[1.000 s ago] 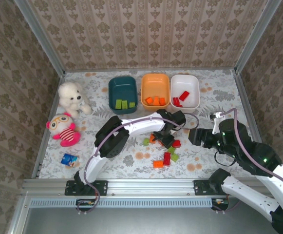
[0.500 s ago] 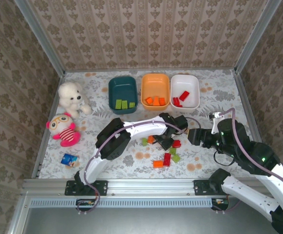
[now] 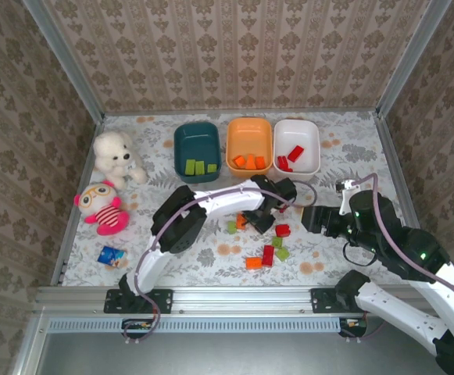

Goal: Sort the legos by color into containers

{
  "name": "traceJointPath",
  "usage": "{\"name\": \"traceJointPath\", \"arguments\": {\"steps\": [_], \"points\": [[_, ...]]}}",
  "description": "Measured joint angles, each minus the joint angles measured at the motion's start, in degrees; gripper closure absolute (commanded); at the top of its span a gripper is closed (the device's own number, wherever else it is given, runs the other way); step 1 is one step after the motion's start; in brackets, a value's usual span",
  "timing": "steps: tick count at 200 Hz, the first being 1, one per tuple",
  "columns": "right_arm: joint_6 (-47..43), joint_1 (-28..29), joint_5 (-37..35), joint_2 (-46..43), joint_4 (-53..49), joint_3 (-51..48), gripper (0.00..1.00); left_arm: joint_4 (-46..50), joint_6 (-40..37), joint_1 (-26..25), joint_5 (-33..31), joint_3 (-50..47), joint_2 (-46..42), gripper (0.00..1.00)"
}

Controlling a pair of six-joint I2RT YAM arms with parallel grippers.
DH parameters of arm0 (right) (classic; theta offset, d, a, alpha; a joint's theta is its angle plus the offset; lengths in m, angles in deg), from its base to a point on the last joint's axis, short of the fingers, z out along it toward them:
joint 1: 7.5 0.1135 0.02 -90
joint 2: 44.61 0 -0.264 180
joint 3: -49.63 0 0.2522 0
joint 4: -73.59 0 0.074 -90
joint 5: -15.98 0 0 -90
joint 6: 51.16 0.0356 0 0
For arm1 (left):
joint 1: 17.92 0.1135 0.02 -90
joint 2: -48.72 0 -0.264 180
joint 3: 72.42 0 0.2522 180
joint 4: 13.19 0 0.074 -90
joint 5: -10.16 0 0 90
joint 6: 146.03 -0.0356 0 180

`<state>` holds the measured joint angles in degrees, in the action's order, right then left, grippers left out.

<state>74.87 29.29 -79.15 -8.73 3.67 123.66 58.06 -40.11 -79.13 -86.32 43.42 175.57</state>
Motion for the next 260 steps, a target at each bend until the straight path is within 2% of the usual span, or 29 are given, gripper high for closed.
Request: {"name": "traceJointPath", "arguments": {"steps": [35,81,128,148,183,260], "points": [[-0.3,0.0,0.0,0.6,1.4,0.2,0.21,1.1,0.6,7.4,0.3,8.8,-1.8,0.67],[-1.1,-0.5,0.3,6.2,5.4,0.5,0.2,0.5,0.6,16.4,3.3,21.9,-2.5,0.67],[-1.5,-2.8,3.0,15.0,10.4,0.6,0.2,-2.4,0.5,23.2,6.1,34.6,6.7,0.66],[-1.9,-4.2,4.2,18.0,11.5,1.5,0.2,-3.0,0.6,24.6,6.8,38.2,12.5,0.66],[-2.7,-5.9,5.8,19.3,13.4,2.1,0.2,-3.6,0.8,25.4,7.8,38.6,18.6,0.65],[-2.8,-7.8,7.6,19.1,13.8,2.1,0.2,-5.5,3.4,25.2,6.6,38.8,19.4,0.62]]}}
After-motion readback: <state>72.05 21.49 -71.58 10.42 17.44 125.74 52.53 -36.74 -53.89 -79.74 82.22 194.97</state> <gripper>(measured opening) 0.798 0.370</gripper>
